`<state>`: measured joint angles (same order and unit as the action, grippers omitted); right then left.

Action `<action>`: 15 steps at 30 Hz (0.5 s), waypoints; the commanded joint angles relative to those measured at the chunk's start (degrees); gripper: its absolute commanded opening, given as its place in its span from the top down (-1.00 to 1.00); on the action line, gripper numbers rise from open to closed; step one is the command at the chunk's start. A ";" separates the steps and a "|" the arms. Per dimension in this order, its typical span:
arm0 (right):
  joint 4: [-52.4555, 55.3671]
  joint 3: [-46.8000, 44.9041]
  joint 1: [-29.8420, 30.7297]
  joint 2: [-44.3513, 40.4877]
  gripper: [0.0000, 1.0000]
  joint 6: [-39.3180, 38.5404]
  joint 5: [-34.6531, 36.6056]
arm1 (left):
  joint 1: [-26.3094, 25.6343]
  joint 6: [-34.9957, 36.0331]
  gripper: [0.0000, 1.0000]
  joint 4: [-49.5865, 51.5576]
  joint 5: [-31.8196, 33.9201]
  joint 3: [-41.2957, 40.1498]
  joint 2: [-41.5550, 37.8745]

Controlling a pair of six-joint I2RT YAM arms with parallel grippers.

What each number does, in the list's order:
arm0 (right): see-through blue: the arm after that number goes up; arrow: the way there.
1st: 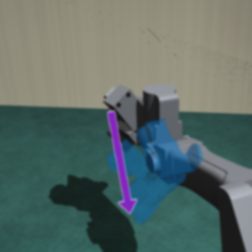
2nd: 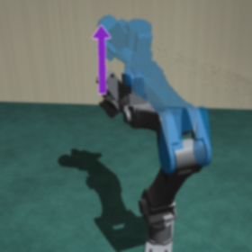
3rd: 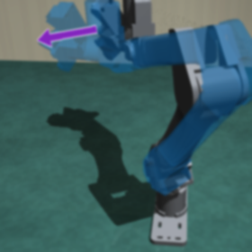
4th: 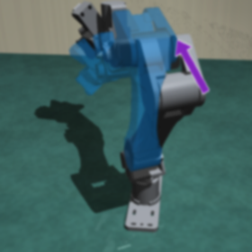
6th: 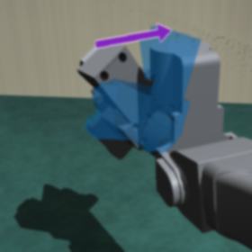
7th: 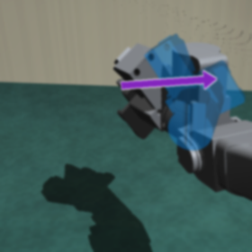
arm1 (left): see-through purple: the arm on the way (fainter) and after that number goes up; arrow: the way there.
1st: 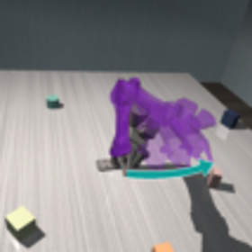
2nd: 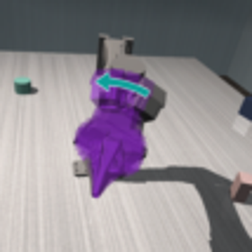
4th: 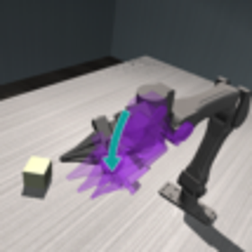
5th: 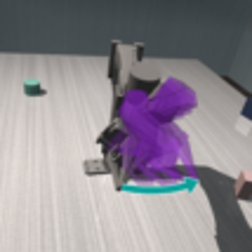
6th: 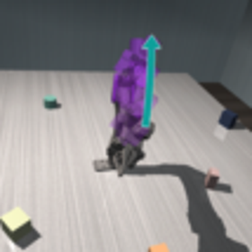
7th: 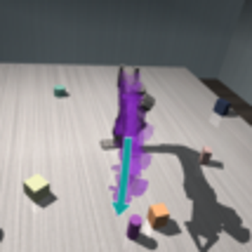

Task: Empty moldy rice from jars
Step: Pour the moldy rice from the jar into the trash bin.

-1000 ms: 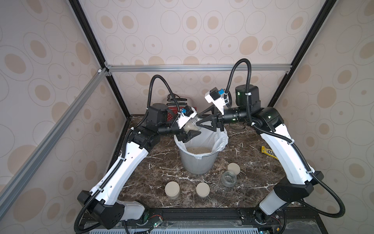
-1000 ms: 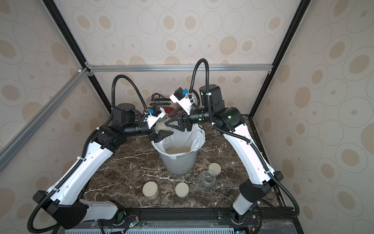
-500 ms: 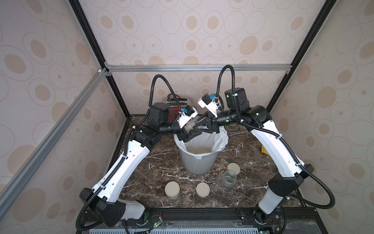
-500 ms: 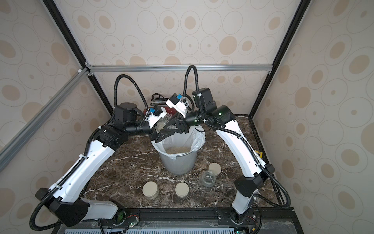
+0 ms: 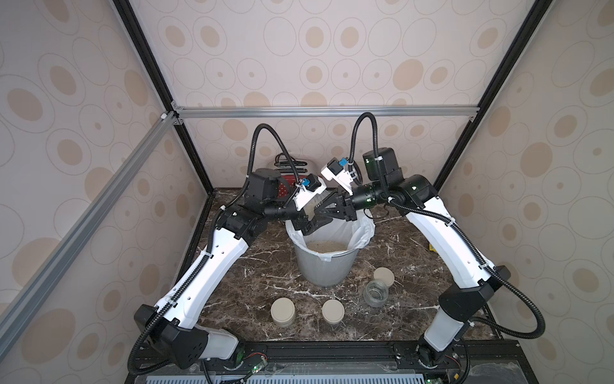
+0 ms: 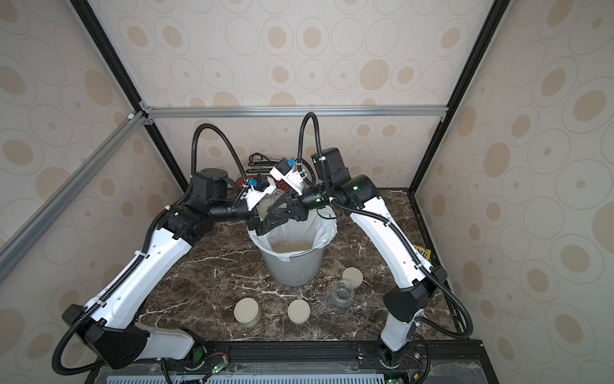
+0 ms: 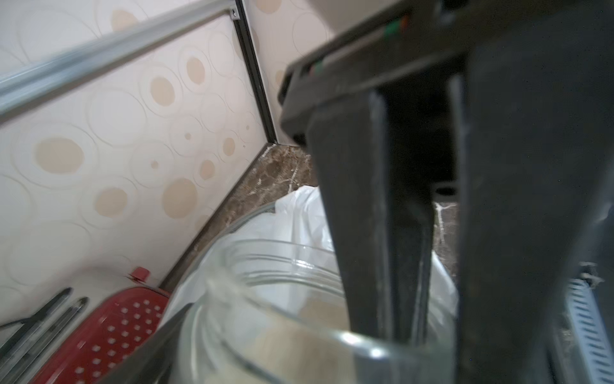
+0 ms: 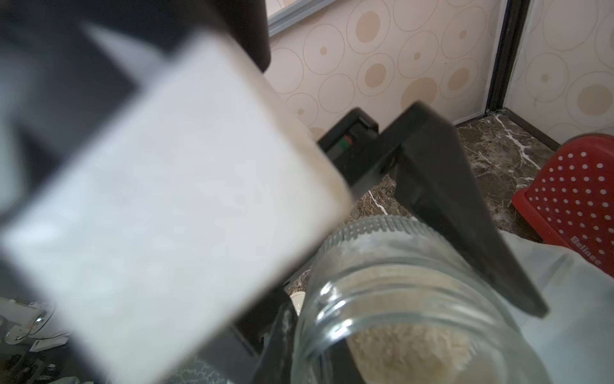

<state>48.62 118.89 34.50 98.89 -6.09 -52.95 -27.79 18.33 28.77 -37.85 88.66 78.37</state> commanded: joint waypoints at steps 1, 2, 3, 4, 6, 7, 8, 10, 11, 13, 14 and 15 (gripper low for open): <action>-4.63 -3.51 -0.15 -2.85 1.00 0.87 3.49 | 0.29 -1.28 -0.98 -4.46 2.31 -0.26 -4.08; -5.31 -4.24 -0.39 -3.23 1.00 1.39 3.66 | 0.28 -1.23 -0.98 -4.43 2.86 -0.75 -4.52; -5.90 -4.68 -0.47 -3.47 1.00 1.92 3.93 | 0.28 -1.14 -0.98 -4.34 3.50 -1.26 -5.00; -6.16 -4.89 -0.65 -3.69 1.00 2.30 4.17 | 0.28 -0.89 -0.98 -4.03 3.95 -1.74 -5.47; -6.34 -4.98 -0.75 -3.79 1.00 2.90 5.09 | 0.28 -0.29 -0.98 -3.10 5.01 -2.37 -6.32; -6.53 -5.02 -0.86 -3.92 1.00 3.33 5.81 | 0.28 0.19 -0.98 -2.57 5.49 -2.79 -6.83; -6.80 -5.12 -0.88 -4.01 1.00 3.74 6.59 | 0.28 0.75 -0.98 -2.04 5.82 -3.17 -7.27; -7.97 -5.75 -1.19 -4.40 1.00 4.88 7.81 | 0.29 1.50 -0.98 -0.99 6.76 -4.16 -8.22; -8.70 -6.16 -1.42 -4.66 1.00 5.31 8.18 | 0.29 1.77 -0.98 -0.55 7.05 -4.58 -8.59; -10.40 -6.89 -1.83 -5.13 1.00 6.71 8.57 | 0.31 2.38 -0.98 0.57 7.75 -5.23 -9.43; -11.15 -7.17 -1.96 -5.40 1.00 7.27 8.73 | 0.31 2.70 -0.98 1.27 7.79 -5.34 -9.64; -11.88 -7.48 -2.23 -5.61 1.00 7.79 8.79 | 0.30 3.07 -0.98 1.89 7.92 -5.47 -9.94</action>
<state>42.50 111.66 32.91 96.53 0.23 -44.91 -27.73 18.96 28.47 -31.11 83.74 69.28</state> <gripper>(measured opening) 0.104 0.989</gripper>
